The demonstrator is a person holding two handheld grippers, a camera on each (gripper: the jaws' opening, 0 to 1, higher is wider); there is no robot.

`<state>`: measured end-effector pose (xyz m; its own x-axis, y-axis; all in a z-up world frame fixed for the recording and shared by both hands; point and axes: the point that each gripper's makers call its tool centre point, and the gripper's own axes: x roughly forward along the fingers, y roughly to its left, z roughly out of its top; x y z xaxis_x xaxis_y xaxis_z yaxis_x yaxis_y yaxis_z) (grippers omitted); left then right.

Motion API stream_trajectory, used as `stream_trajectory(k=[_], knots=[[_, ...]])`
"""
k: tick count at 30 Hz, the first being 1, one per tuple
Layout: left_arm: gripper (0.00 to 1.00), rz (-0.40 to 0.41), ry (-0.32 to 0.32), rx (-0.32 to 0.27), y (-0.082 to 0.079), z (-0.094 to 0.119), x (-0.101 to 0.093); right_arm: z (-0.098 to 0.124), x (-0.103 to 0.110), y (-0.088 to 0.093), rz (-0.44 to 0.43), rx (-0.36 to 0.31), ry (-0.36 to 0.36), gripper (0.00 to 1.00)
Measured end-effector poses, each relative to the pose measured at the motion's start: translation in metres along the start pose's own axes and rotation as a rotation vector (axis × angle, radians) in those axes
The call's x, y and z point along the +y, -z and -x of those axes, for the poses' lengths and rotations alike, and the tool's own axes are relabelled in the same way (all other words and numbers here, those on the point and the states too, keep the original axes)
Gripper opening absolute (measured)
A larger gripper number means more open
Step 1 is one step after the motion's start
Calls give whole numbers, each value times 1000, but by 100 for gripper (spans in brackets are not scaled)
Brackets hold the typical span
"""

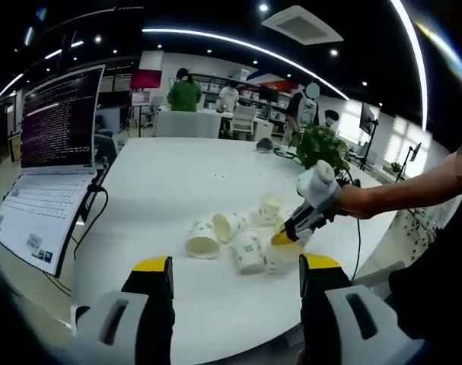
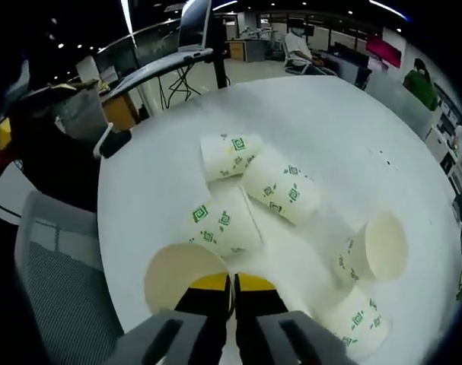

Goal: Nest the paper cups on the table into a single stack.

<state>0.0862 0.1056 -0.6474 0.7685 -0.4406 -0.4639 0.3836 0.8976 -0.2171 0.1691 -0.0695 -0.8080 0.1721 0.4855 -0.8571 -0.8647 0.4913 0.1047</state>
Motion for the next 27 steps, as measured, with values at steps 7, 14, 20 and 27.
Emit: stream_trajectory(k=[7,14,20,27], knots=[[66,4,-3,-5,-1,-1,0,-2,-4,-1,-3,2,12,5],[67,1,0,-8,-1,-5,-1,0,-12,2,-25,5,27,28],[68,-15,6,3,-2,-10,-3,19,-16,-9,-94,-85,55,37],[68,-35,11,6,-6,-15,-3,38,-36,-7,-106,-126,106,42]])
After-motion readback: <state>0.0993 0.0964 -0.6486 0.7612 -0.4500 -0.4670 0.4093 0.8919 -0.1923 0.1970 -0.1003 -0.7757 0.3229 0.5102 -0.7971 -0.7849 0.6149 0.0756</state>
